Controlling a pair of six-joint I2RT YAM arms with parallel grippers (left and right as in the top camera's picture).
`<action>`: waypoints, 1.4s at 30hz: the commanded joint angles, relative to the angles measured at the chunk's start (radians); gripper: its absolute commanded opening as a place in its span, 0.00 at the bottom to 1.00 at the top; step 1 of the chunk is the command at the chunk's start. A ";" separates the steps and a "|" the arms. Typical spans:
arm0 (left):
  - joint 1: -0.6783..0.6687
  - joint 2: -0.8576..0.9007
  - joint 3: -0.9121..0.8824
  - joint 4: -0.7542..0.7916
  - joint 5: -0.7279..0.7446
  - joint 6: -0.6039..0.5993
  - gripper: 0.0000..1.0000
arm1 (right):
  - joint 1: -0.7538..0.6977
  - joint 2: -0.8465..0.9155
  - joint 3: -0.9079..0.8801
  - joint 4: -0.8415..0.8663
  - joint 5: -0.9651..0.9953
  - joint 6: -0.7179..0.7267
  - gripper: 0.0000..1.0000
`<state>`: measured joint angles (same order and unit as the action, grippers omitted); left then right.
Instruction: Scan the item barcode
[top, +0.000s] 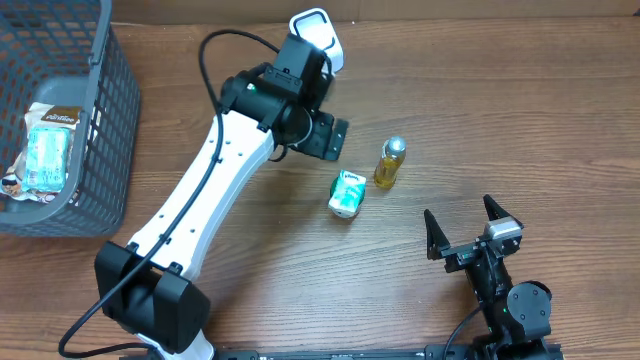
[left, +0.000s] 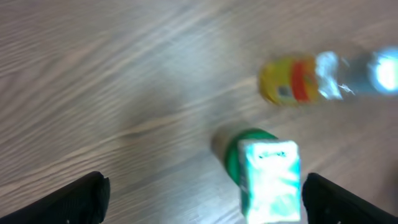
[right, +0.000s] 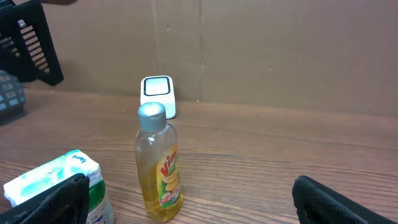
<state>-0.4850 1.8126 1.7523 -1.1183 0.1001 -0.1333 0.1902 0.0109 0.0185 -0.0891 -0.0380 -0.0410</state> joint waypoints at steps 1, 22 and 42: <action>-0.047 0.000 -0.044 0.017 0.097 0.076 1.00 | -0.003 -0.008 -0.010 0.007 -0.001 -0.005 1.00; -0.221 0.000 -0.394 0.328 -0.095 -0.129 1.00 | -0.003 -0.008 -0.010 0.008 -0.001 -0.005 1.00; -0.224 0.000 -0.469 0.441 -0.081 -0.211 0.91 | -0.003 -0.008 -0.010 0.007 -0.001 -0.005 1.00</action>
<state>-0.7040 1.8126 1.2953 -0.6800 0.0120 -0.3248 0.1905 0.0109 0.0185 -0.0883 -0.0380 -0.0414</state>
